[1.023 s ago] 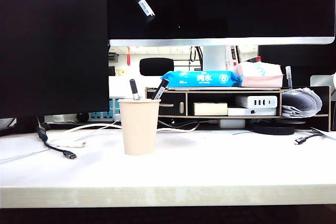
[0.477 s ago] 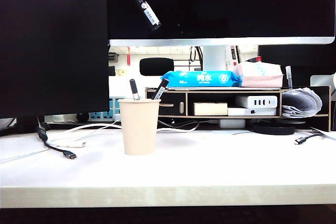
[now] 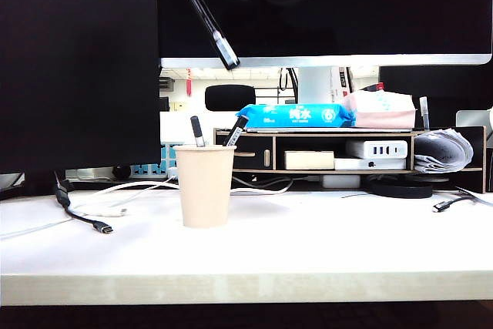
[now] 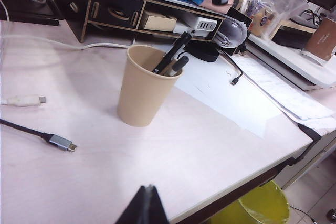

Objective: Pick up the marker and insert it into the paper cup.

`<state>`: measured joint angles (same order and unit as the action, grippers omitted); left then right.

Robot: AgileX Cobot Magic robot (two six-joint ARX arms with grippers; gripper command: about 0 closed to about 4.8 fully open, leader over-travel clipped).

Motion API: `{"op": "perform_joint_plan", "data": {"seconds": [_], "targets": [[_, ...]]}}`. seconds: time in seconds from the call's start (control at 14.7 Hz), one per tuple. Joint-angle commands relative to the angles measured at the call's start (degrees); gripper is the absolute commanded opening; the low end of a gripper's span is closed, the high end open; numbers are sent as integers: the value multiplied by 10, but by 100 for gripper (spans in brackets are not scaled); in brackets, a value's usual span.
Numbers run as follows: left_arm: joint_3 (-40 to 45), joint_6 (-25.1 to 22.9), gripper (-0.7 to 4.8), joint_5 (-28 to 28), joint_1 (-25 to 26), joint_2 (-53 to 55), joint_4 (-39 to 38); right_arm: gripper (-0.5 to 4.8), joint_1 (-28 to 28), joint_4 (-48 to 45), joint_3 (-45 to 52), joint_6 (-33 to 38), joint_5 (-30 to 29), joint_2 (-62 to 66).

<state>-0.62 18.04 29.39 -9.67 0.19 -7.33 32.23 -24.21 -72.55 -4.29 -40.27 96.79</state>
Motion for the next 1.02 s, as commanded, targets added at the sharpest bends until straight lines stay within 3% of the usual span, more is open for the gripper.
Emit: {"op": "perform_joint_plan", "data": {"seconds": [0.07, 0.55, 1.02], "targets": [[1, -1, -5, 2, 1, 0, -7, -1, 0, -82, 34, 6, 49, -6], [1, -1, -5, 2, 1, 0, -7, -1, 0, -238, 123, 48, 185, -5], [1, -1, -5, 2, 1, 0, -7, -1, 15, -268, 145, 76, 197, 7]]}}
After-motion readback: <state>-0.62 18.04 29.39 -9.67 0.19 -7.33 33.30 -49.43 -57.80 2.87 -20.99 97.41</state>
